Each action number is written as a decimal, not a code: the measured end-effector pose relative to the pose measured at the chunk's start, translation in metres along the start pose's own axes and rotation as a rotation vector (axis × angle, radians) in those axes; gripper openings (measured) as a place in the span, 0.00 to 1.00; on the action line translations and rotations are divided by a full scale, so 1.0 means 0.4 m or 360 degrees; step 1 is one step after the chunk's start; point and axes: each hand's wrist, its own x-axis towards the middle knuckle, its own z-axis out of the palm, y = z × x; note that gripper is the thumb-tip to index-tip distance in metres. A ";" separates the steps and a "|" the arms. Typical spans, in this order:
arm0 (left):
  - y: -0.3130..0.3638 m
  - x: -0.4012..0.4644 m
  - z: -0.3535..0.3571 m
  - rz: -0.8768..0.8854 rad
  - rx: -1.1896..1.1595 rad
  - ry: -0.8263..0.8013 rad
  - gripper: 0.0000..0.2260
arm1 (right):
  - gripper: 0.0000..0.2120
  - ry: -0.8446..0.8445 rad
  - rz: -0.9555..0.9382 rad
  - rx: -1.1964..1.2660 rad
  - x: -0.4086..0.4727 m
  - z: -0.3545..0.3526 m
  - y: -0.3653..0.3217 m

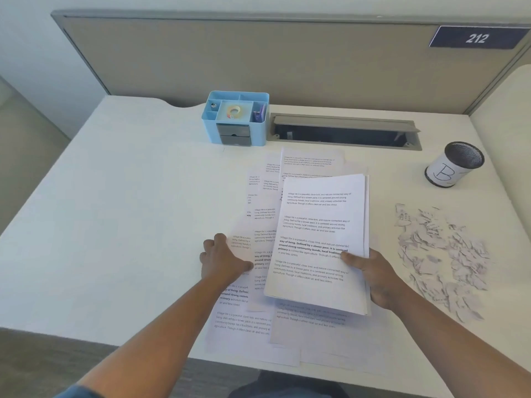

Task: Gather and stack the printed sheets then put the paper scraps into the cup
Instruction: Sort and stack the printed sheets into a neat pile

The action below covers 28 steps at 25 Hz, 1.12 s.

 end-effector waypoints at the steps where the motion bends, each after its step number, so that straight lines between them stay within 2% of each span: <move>1: 0.001 -0.008 0.003 -0.0014 -0.0006 0.0003 0.42 | 0.16 -0.0029 0.0004 -0.0012 0.000 -0.008 0.000; 6: 0.013 -0.041 -0.005 -0.0121 -0.0338 0.0031 0.32 | 0.16 -0.0127 0.0008 -0.0069 -0.005 -0.052 -0.006; 10: 0.020 -0.067 -0.032 -0.0166 -0.0548 0.0063 0.08 | 0.16 -0.0170 -0.0038 -0.0101 -0.005 -0.072 -0.018; 11: 0.027 -0.078 -0.041 -0.0164 -0.0579 0.0047 0.05 | 0.16 -0.0182 -0.0048 -0.0105 -0.006 -0.071 -0.019; 14: 0.049 -0.104 -0.070 -0.0131 -0.0618 -0.0002 0.02 | 0.15 -0.0179 -0.0062 -0.0103 0.000 -0.058 -0.020; 17: 0.065 -0.118 -0.093 -0.0048 -0.0543 0.0039 0.05 | 0.14 -0.0197 -0.0079 -0.0137 0.004 -0.036 -0.019; 23: 0.111 -0.165 -0.209 0.0139 -0.0367 0.0459 0.05 | 0.13 -0.0159 -0.0104 -0.0222 0.009 -0.018 -0.006; 28: 0.183 -0.232 -0.333 0.0248 -0.0233 0.0667 0.07 | 0.13 -0.0175 -0.0131 -0.0253 0.002 -0.004 -0.012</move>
